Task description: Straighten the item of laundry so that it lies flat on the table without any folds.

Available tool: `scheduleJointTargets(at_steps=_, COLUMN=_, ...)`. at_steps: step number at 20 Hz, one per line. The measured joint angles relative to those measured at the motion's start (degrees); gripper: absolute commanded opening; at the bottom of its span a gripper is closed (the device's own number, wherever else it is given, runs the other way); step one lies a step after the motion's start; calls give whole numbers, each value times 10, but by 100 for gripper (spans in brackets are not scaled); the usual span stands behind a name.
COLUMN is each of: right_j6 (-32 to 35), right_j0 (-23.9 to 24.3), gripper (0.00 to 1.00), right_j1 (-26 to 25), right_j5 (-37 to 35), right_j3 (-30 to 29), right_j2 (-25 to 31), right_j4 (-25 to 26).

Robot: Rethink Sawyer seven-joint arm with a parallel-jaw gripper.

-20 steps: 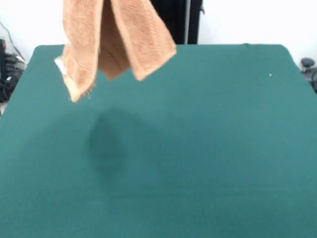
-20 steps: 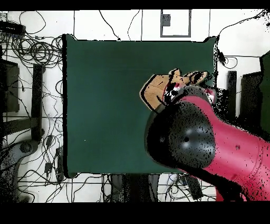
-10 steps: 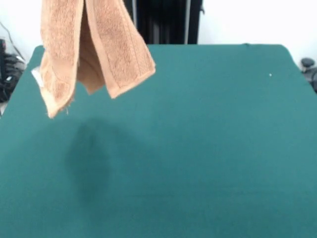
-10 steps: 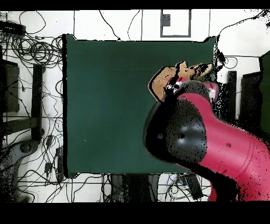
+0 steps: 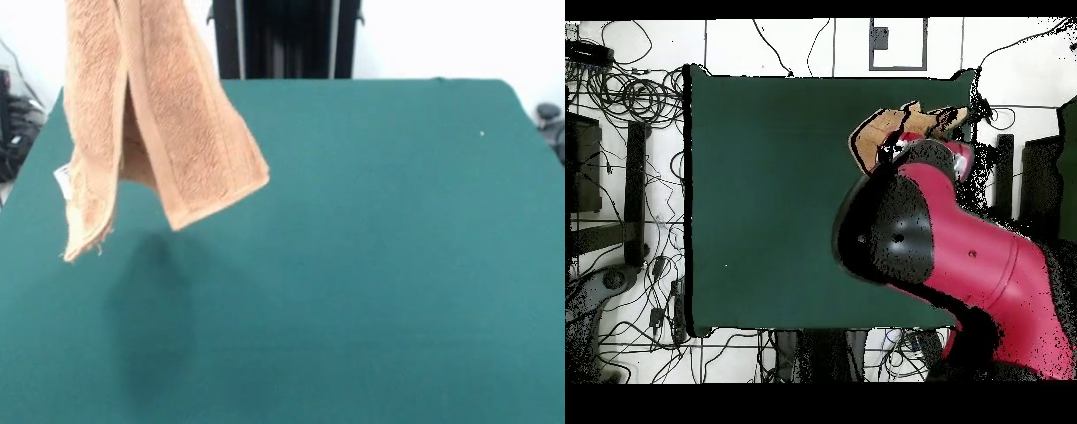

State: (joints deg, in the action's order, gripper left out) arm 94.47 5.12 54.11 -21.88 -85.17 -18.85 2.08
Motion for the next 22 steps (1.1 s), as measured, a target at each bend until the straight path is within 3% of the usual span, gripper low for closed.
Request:
scheduleJointTargets(at_steps=14, right_j6=44, right_j0=-28, gripper=0, right_j1=-97, right_j5=124, right_j3=25, right_j2=-52, right_j4=-30)
scheduleJointTargets(at_steps=22, right_j6=52, right_j0=-31, gripper=0, right_j1=-127, right_j5=172, right_j3=33, right_j2=-64, right_j4=-51)
